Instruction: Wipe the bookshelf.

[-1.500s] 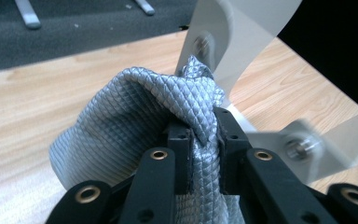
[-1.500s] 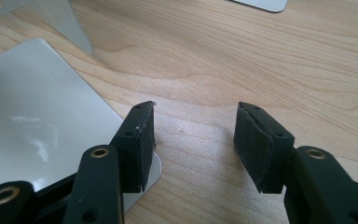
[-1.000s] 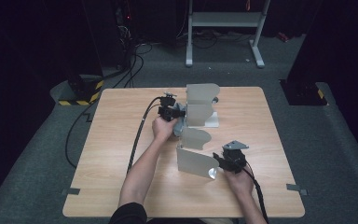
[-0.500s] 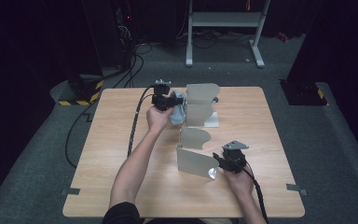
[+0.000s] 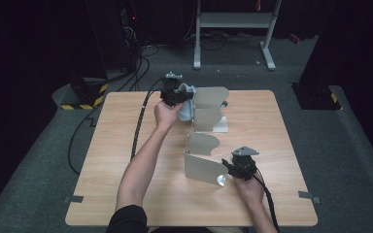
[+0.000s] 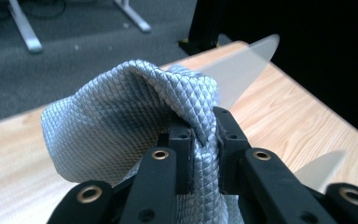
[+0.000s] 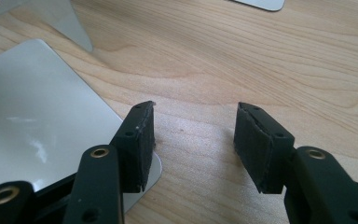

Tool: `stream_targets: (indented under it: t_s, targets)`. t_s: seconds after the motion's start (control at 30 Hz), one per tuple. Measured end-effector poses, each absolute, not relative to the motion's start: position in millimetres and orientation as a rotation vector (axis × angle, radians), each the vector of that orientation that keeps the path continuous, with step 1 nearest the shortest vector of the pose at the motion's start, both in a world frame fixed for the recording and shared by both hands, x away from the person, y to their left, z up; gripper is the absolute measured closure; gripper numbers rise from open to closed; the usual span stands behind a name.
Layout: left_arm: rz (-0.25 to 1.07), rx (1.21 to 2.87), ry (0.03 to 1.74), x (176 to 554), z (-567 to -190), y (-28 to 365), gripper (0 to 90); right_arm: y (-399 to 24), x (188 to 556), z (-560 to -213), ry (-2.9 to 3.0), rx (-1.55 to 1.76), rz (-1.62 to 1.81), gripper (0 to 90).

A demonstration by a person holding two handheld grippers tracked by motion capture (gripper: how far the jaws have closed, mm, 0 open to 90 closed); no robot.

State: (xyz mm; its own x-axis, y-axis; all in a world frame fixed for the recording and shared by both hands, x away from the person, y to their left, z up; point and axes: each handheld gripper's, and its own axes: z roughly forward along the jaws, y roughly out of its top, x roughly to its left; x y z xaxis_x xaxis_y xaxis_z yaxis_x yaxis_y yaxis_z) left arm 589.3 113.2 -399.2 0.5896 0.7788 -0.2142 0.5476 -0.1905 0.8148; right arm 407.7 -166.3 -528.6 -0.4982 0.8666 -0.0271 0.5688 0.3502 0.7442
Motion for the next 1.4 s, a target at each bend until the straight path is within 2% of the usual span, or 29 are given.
stream_targets:
  t_s: [0.17,0.5,0.77,1.23,1.4]
  targets:
    - [0.241,1.833,1.088,590,-415,114,79.6,-166,408,-529,2.199,1.256,0.961,48.4]
    - [0.216,1.831,1.089,585,-428,114,79.6,-166,408,-529,2.198,1.253,0.961,48.4]
    - [0.267,1.866,1.073,577,-434,113,79.7,-166,407,-529,2.196,1.257,0.961,48.4]
    - [0.228,1.841,1.098,573,-452,115,79.6,-166,407,-529,2.195,1.258,0.961,48.4]
    - [0.227,1.88,1.121,574,-464,112,79.6,-166,407,-529,2.195,1.256,0.96,48.4]
